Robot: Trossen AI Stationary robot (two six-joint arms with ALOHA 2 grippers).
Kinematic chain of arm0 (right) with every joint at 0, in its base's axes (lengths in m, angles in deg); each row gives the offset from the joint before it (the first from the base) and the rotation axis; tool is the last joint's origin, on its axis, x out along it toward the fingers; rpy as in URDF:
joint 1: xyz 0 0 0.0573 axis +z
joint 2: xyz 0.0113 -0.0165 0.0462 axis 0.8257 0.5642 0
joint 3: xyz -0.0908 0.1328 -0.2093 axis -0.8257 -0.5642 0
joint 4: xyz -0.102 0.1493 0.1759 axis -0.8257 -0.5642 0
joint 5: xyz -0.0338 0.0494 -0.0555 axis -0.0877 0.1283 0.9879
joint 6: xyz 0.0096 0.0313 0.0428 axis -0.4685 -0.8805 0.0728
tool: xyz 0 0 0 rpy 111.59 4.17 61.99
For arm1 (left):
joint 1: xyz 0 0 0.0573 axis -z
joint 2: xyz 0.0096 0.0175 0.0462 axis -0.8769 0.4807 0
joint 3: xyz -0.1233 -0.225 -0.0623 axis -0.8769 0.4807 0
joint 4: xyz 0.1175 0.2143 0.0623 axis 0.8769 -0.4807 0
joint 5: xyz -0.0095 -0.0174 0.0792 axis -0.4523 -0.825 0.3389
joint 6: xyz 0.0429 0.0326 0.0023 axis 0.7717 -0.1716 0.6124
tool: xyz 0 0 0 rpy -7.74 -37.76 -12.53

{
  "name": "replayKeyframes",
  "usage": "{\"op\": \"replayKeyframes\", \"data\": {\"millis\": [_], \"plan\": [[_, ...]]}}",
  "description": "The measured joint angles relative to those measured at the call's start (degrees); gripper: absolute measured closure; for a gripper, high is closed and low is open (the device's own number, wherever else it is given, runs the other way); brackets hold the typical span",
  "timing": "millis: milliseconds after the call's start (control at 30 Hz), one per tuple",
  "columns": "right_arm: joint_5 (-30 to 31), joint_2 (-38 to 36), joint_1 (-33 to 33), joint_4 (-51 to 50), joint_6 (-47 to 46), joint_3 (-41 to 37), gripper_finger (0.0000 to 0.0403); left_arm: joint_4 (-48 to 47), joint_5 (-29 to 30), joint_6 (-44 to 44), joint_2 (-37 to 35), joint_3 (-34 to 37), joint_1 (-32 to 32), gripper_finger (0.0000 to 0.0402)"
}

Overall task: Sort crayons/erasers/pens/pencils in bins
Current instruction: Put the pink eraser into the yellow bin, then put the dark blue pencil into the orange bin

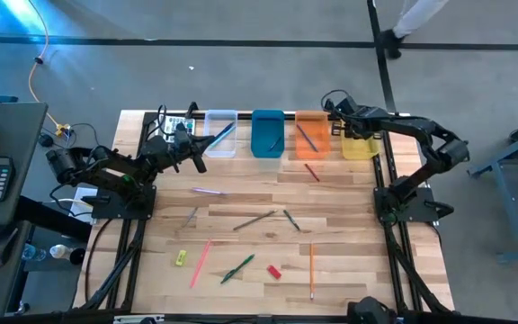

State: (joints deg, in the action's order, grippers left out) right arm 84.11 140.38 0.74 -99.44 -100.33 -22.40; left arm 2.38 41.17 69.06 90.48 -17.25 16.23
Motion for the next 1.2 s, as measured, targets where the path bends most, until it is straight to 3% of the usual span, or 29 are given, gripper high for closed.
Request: {"op": "replayKeyframes", "data": {"millis": [267, 467, 633, 833, 900, 1033, 1200], "plan": [[-0.5, -0.3, 0.0, -0.8, 4.1, 0.0, 0.0263, -2.4, -0.1, -0.5, 0.0, 0.0, 0.0, 0.0401], [-1.8, -3.2, 0.0, -1.6, 11.3, 0.0, 0.0249, -3.3, -0.6, 0.4, 0.0, 0.0, 0.0, 0.0401], [-3.4, -8.9, 1.8, -1.4, 19.7, 0.0, 0.0286, -3.3, -5.3, 2.3, 0.0, 0.0, 0.2, 0.0401], [-5.0, -17.7, 6.3, 9.5, 28.0, -4.4, 0.0375, -5.7, -6.8, 2.7, 0.0, -1.5, 0.9, 0.0401], [-9.1, -20.7, 7.7, 15.6, 29.1, -7.6, 0.0395, -10.2, -6.8, 3.9, 0.0, -3.1, 2.0, 0.0402], [-17.0, -26.0, 11.4, 28.7, 29.4, -15.0, 0.0387, -22.1, -6.6, 7.3, 0.0, -7.7, 4.8, 0.0402], [-18.3, -31.2, 16.5, 36.9, 29.5, -22.1, 0.0397, -42.5, -6.5, 9.5, 0.0, -15.1, 9.5, 0.0402]]}}
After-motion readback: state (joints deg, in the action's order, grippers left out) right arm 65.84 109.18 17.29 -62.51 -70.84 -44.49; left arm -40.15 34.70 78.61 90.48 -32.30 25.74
